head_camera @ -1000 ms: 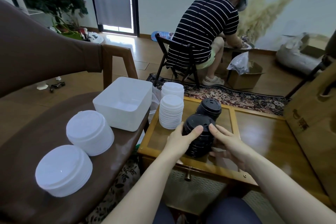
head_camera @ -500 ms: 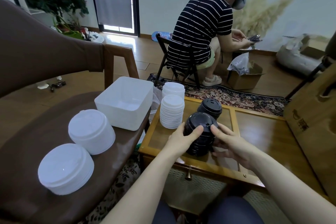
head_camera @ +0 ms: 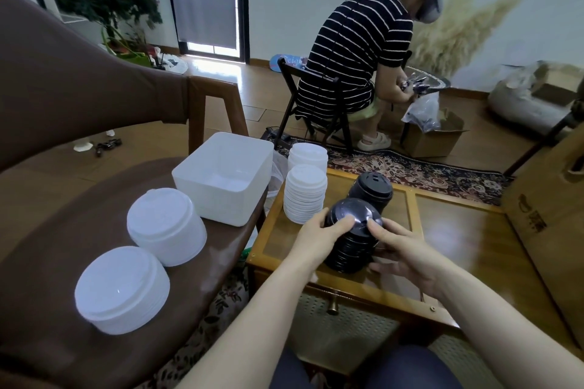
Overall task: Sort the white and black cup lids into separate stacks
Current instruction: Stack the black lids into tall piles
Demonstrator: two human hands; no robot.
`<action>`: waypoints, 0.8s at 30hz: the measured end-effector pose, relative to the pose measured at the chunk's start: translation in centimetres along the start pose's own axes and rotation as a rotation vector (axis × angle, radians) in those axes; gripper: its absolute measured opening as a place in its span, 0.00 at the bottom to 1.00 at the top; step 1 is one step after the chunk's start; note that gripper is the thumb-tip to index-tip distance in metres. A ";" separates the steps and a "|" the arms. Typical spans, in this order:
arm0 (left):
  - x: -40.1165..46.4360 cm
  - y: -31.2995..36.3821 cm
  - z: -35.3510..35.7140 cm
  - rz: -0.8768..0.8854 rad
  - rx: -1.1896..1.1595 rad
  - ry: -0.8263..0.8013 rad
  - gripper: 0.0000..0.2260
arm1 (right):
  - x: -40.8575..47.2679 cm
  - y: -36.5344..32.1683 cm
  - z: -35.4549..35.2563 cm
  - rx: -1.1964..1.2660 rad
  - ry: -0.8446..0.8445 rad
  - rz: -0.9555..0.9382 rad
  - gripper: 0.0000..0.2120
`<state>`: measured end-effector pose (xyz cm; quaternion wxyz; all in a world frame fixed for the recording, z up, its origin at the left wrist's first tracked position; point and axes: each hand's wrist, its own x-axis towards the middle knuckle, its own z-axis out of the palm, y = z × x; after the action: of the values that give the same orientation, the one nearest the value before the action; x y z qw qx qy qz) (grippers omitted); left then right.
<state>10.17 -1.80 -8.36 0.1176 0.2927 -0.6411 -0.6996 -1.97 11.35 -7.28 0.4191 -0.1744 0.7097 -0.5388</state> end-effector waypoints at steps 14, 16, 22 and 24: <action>-0.2 0.4 1.3 -0.112 -0.125 -0.054 0.28 | -0.5 0.4 -1.3 -0.008 0.009 0.036 0.31; 0.2 0.3 1.7 -0.172 -0.162 -0.058 0.30 | -0.7 0.6 -1.4 0.022 0.019 0.030 0.30; 1.4 1.4 2.4 -0.269 -0.284 -0.053 0.25 | -0.5 0.0 -2.7 0.128 0.090 0.140 0.34; 1.6 1.7 2.6 -0.290 -0.297 -0.043 0.25 | -0.4 -0.1 -2.9 0.196 0.106 0.152 0.32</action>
<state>7.03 -0.76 -7.15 0.0438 0.3463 -0.4843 -0.8023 -4.04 13.38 -6.86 0.4356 -0.0497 0.6859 -0.5808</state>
